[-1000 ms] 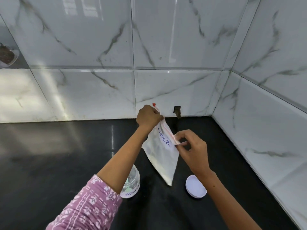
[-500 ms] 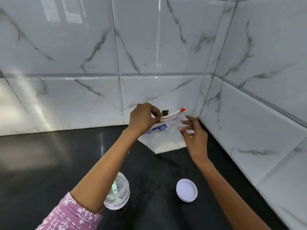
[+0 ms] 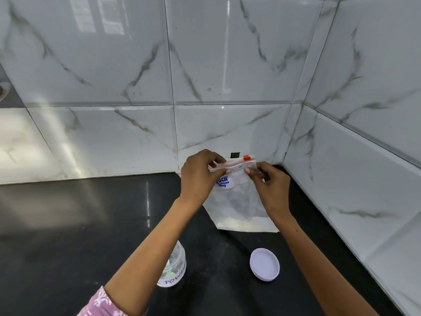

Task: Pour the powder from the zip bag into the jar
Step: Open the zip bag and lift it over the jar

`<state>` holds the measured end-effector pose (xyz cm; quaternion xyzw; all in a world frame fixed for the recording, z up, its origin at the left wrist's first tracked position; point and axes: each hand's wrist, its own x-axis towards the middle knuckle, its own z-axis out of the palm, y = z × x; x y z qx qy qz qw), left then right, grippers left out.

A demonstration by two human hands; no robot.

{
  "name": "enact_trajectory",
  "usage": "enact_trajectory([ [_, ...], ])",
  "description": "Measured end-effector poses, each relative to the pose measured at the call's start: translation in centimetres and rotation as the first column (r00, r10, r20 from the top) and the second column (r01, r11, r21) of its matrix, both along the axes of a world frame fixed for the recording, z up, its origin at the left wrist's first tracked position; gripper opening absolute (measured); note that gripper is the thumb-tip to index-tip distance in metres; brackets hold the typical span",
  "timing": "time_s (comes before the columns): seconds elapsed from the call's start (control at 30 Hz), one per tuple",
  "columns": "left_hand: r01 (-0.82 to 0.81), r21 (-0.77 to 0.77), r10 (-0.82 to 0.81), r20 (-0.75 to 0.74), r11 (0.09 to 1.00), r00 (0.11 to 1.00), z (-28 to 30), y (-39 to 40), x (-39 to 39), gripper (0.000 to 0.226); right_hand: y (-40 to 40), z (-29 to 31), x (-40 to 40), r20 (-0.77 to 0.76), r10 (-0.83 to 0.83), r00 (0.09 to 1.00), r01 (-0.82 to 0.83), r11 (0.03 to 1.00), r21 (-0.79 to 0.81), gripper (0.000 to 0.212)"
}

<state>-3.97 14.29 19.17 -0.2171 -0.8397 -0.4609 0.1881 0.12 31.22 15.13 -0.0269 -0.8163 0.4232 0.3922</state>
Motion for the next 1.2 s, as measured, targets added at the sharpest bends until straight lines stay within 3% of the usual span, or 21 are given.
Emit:
enact_trajectory([
  [0.17,-0.104,-0.031,0.1,-0.087,0.994,0.991,-0.4,0.0,0.5,0.012,-0.2,1.0,0.1,0.041,0.0,0.999,-0.002,0.999,0.048,0.014],
  [0.37,-0.038,-0.029,0.034,-0.138,0.999,0.99,0.4,0.8,0.7,0.019,-1.4,2.8,-0.1,0.051,0.075,0.996,-0.081,0.99,0.114,0.031],
  [0.57,-0.085,0.011,0.086,-0.14,0.996,0.986,0.5,1.6,0.2,0.016,-0.4,2.0,-0.4,0.16,0.062,0.985,-0.089,0.982,0.169,0.012],
  [0.77,-0.066,0.058,0.073,-0.121,0.996,0.99,0.0,1.5,-0.2,0.014,2.3,-4.0,1.9,0.4,0.018,0.916,-0.029,0.999,0.021,0.014],
  [0.9,-0.071,0.084,0.082,-0.143,0.994,0.986,0.5,1.4,-0.4,0.012,3.2,-8.6,3.5,0.465,0.017,0.885,0.043,0.992,-0.118,0.011],
  [0.97,-0.083,0.094,0.095,-0.128,0.992,0.987,0.8,1.4,-0.5,0.013,3.2,-10.1,3.9,0.441,0.066,0.895,0.092,0.94,-0.328,0.017],
  [1.07,-0.103,0.146,0.113,-0.067,0.984,0.991,1.1,1.6,-0.5,0.015,2.7,-11.0,3.9,0.331,0.195,0.923,0.117,0.678,-0.726,0.04],
  [1.13,-0.092,0.188,0.1,-0.033,0.978,0.994,1.3,1.4,-0.5,0.015,2.3,-11.2,3.8,0.277,0.278,0.92,0.103,0.512,-0.853,0.045],
  [1.2,-0.074,0.229,0.077,-0.005,0.971,0.997,1.5,1.2,-0.5,0.014,1.6,-11.5,3.7,0.269,0.36,0.893,0.081,0.46,-0.884,0.042],
])
